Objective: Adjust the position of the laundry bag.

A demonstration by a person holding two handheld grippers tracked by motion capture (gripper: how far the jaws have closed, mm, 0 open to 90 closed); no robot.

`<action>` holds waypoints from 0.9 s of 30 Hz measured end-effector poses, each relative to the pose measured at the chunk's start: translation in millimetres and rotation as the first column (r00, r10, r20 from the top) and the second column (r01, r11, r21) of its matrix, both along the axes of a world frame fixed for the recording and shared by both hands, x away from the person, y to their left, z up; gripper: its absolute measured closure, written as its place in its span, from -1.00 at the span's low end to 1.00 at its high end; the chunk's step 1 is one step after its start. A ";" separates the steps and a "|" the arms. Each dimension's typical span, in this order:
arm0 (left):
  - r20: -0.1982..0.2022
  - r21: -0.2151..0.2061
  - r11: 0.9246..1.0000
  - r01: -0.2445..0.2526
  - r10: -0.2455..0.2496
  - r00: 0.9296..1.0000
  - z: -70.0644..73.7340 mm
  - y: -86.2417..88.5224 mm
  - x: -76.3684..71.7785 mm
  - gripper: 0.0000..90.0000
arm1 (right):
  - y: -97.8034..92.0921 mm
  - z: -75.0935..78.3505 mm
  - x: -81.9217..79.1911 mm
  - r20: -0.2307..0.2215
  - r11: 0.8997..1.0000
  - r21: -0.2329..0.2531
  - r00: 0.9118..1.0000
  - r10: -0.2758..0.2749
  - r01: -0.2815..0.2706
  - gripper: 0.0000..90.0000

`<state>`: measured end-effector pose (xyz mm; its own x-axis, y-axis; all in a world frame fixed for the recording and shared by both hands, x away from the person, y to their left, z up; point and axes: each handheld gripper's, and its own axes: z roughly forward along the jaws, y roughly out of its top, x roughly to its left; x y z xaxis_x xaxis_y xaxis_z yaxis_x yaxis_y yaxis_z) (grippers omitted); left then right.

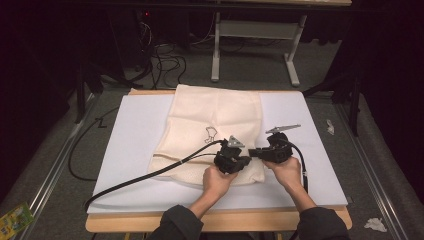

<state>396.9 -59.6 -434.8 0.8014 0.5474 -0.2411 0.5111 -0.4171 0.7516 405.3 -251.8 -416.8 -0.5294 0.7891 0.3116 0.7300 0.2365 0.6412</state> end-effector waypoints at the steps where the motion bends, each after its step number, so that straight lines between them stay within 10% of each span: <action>1: 0.001 0.001 1.000 -0.001 0.001 1.000 0.4 0.2 0.0 0.94 | 0.3 0.4 -0.2 0.001 1.000 -0.002 1.000 0.001 -0.001 0.89; 27: -0.023 0.035 0.998 -0.049 0.050 0.998 -1.7 10.6 2.4 0.94 | -0.8 5.4 -7.3 0.064 0.999 -0.029 0.998 0.017 -0.015 0.90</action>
